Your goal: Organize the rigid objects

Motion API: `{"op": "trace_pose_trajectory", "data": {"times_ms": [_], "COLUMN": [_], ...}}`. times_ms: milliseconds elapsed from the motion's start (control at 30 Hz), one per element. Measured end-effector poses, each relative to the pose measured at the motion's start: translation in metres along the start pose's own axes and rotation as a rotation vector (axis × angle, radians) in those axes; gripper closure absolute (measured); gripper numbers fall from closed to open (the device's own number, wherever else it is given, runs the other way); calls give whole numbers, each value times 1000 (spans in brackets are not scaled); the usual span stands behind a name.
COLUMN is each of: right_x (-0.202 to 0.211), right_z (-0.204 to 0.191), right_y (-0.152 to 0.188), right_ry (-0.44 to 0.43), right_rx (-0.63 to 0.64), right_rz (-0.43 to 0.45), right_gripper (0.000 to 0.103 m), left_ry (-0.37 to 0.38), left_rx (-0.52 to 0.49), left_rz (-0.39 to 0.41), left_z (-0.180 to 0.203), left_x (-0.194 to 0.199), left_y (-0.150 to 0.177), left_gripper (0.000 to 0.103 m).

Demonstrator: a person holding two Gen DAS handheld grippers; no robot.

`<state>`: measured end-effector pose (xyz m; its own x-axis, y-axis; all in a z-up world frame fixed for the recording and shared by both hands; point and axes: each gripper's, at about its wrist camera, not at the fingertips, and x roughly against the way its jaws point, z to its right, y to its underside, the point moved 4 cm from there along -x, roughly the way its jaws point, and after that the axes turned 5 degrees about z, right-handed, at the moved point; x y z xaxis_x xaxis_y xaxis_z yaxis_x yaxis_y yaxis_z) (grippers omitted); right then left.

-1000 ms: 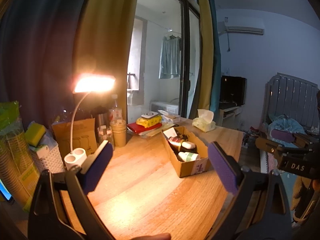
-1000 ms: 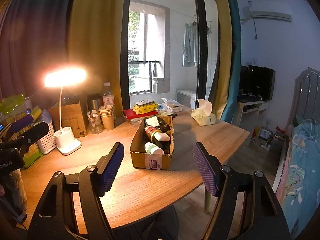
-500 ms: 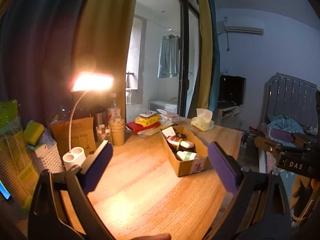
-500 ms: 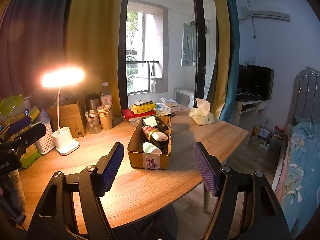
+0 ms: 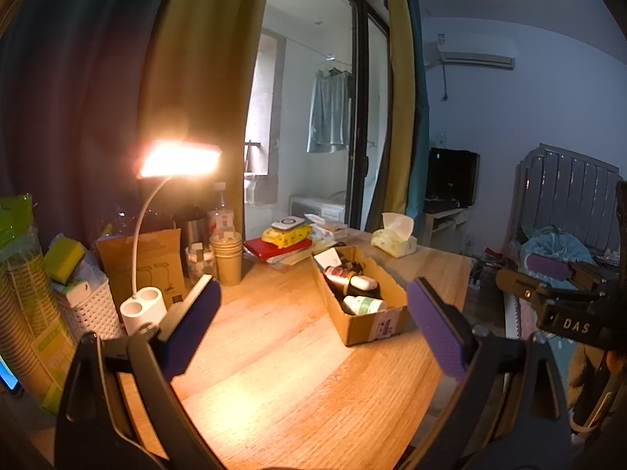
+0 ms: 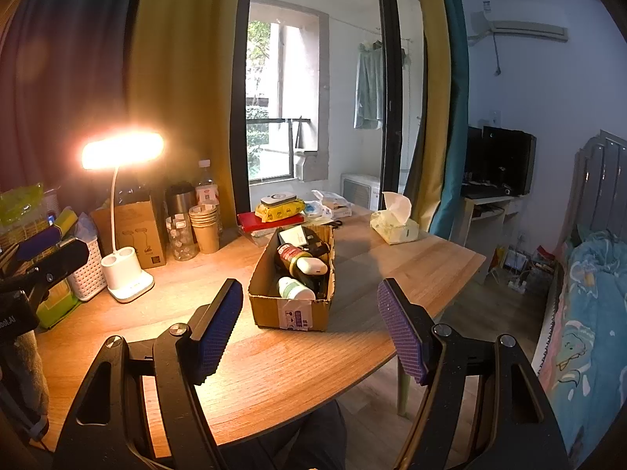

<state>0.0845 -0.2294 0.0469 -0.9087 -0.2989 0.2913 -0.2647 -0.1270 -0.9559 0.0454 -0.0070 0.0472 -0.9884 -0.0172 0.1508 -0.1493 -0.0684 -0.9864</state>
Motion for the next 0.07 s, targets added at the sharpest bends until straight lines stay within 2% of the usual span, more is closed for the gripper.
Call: {"op": "trace_pose_trajectory", "data": {"times_ms": [67], "right_x": [1], "right_z": [0], "right_y": [1], "right_ry": [-3], "right_rx": [3], "right_rz": [-1], "right_gripper": [28], "left_ry": [1], "left_rx": [-1], "left_rz": [0], "left_z": [-1], "left_x": [-1], "left_y": [0], "left_gripper": [6]}}
